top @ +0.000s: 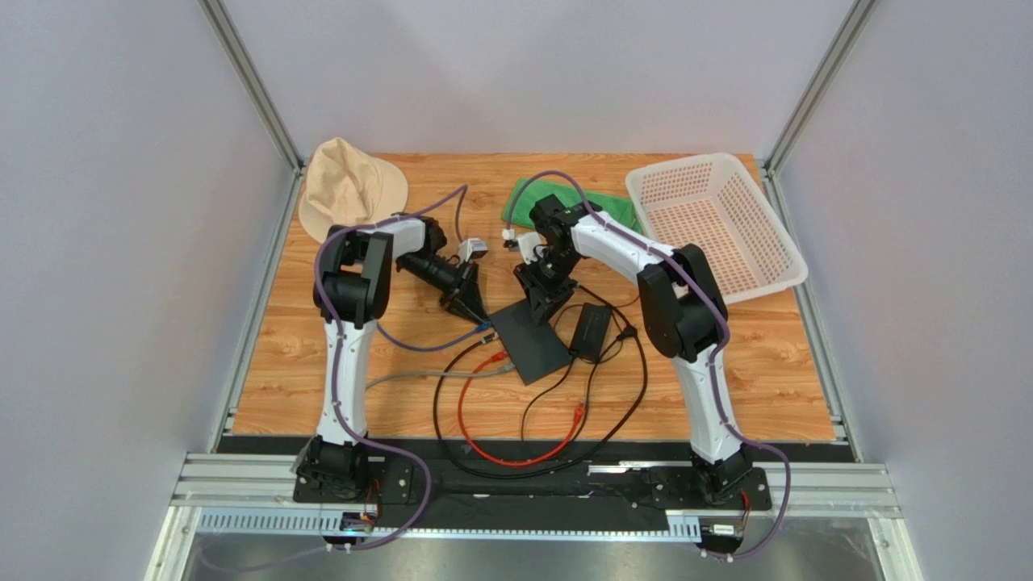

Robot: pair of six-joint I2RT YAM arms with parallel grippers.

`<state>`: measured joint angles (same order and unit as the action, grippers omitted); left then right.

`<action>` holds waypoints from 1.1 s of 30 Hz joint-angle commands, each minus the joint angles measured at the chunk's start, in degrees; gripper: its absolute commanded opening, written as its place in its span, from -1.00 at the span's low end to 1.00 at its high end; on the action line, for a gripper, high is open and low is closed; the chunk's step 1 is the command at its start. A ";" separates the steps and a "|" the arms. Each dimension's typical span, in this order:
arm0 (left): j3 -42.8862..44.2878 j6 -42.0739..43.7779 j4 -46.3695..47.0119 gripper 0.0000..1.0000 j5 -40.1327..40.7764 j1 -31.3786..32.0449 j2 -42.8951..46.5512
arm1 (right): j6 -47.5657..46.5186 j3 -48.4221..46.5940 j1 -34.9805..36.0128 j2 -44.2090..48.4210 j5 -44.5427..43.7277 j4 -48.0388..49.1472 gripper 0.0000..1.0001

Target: Pull the plug from the switch port

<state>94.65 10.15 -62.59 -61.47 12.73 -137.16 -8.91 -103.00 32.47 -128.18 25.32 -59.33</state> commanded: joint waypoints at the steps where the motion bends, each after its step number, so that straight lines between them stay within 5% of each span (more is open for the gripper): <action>1: -1.13 -0.13 3.00 -1.00 2.49 1.86 -0.30 | -4.10 2.45 3.39 -4.89 -8.01 8.80 -0.27; 28: -10.37 4.61 4.75 -1.00 4.70 -2.62 5.59 | -2.96 -1.50 1.72 -9.11 -7.74 8.79 -0.28; 33: -7.82 4.08 5.02 -0.59 2.77 -2.62 6.47 | -3.04 -2.91 1.72 -8.58 -7.57 8.88 -0.28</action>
<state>85.69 11.44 -58.43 -62.48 9.61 -132.64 -9.02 -106.80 33.15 -130.85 27.59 -59.57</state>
